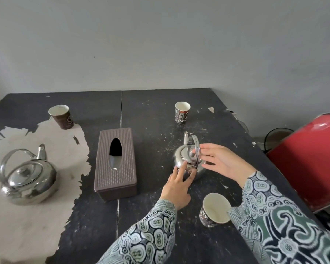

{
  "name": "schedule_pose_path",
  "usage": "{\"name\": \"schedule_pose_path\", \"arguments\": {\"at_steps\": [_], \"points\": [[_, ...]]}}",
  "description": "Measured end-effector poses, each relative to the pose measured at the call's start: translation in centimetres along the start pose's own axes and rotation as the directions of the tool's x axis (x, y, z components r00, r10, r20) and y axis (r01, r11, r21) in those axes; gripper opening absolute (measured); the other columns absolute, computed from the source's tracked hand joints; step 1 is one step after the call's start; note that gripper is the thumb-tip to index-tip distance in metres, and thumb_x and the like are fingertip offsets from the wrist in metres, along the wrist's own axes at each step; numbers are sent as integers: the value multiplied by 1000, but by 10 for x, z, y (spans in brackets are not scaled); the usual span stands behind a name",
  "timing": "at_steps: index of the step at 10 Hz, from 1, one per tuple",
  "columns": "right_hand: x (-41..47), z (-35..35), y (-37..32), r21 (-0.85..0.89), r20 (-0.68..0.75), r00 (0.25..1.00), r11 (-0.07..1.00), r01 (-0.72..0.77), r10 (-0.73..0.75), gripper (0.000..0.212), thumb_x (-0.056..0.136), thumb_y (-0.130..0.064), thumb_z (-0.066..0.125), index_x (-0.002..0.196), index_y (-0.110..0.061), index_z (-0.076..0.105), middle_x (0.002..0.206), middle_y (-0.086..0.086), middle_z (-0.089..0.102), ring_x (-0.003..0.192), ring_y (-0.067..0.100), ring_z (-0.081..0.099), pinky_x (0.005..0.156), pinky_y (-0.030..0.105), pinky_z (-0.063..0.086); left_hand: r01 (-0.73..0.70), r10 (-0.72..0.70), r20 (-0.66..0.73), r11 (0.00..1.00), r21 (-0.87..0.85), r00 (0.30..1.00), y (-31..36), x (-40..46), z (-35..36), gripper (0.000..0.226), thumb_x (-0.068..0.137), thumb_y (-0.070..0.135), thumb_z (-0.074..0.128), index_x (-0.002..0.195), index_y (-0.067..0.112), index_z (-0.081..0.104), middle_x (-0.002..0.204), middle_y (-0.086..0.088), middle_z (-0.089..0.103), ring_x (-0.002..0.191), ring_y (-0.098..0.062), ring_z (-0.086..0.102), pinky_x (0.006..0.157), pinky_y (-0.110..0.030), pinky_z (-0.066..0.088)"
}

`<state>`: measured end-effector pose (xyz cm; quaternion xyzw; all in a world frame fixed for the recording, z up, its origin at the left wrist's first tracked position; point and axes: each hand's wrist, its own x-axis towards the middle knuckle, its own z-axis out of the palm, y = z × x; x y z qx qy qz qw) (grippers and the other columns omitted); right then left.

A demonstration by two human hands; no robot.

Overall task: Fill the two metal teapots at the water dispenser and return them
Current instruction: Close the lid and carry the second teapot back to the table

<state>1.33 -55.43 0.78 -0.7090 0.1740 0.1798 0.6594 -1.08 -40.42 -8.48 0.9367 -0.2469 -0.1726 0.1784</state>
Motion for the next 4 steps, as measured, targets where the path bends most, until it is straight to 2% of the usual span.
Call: {"name": "schedule_pose_path", "arguments": {"at_steps": [1,2,3,4], "points": [[6,-1,11,3,-30,999,1000,31,-31,28,92,-13,47,116,-27,52,125,1,55,124,21,44,102,45,34,33,-32,32,999,-17,999,13,17,-1,81,85,19,52,146,33,0,154,5,-24,144,-28,-14,111,-46,32],[7,1,15,-18,-42,999,1000,8,-9,44,92,-13,46,133,-29,40,141,1,40,134,23,33,106,49,28,64,-62,73,998,-21,995,20,26,-4,82,84,22,53,146,32,0,154,4,-25,144,-29,-15,111,-47,31],[5,8,20,-71,-41,999,997,-6,3,54,91,-14,46,138,-33,29,148,-2,31,136,24,28,106,50,25,66,-62,101,997,-42,993,26,29,-11,83,83,24,55,146,31,2,155,3,-23,144,-29,-11,114,-47,26],[1,10,21,-112,-65,998,994,6,-13,59,91,-15,47,141,-35,23,149,-1,29,135,25,30,103,48,28,55,-38,113,988,-145,993,24,27,-20,78,83,21,53,146,29,8,155,5,-21,145,-27,3,113,-45,28]]}}
